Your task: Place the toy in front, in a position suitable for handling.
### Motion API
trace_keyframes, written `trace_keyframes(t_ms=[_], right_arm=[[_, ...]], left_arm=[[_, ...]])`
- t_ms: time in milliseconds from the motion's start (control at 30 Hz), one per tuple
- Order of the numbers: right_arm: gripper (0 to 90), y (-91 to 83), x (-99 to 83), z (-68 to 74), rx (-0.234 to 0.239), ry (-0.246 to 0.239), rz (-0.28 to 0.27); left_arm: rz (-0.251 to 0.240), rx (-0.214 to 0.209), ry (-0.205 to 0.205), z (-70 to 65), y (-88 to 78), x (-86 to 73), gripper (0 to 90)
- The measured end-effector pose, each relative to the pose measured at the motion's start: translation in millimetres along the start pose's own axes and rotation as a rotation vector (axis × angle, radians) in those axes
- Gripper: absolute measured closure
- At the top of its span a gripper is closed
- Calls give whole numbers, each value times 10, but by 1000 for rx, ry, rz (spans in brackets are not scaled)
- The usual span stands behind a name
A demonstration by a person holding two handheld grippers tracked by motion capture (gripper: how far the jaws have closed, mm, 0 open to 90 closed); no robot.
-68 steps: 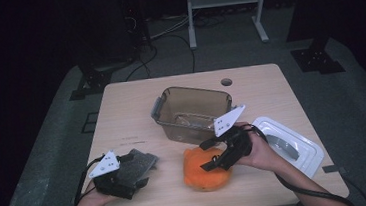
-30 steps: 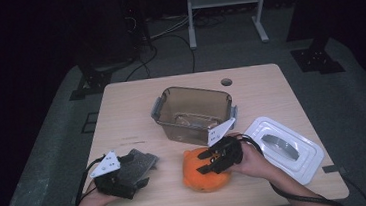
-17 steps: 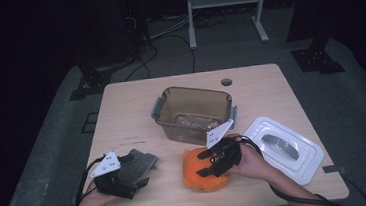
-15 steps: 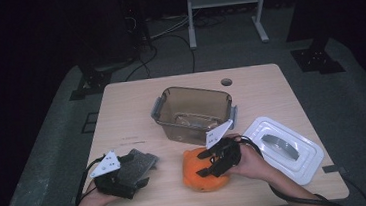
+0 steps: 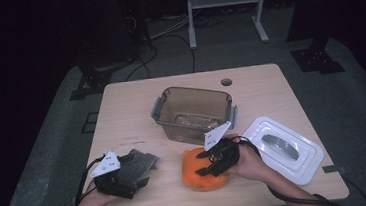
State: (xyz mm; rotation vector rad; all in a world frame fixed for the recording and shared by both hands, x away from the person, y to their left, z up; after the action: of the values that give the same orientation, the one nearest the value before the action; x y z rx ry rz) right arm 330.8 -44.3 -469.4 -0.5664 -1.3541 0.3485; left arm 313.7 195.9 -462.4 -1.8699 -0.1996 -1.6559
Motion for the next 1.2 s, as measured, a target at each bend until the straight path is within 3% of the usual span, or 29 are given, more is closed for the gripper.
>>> trace_keyframes(t_ms=[300, 500, 667, 900, 1200], right_arm=[[679, -45, 67, 23, 27, 37, -1], [712, -75, 128, 44, 61, 63, -14], [722, -57, 166, 89, 73, 51, -6], [721, -253, 445, 165, 114, 68, -94], [720, -519, 848, 194, 101, 30, -144]], left_arm=[[-3, 7, -5, 14, -10, 3, 26], [-4, 10, -9, 32, -23, -5, 27], [-5, 10, -6, 35, -32, -3, 26], [-16, 22, -13, 57, -46, -10, 26], [-18, 19, -14, 56, -50, -10, 26]])
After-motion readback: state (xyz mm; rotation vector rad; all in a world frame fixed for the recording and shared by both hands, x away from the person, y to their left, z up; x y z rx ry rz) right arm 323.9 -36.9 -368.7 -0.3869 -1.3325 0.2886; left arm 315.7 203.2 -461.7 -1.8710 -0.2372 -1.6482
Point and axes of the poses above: each handheld gripper's, and its own axes: y roughly forward along the jaws, x roughly out of its top, z roughly to its left, the point moved 8 cm from there along y, roughly forward along the jaws, and after that the axes turned 9 degrees about -z, right-handed, at the moved point
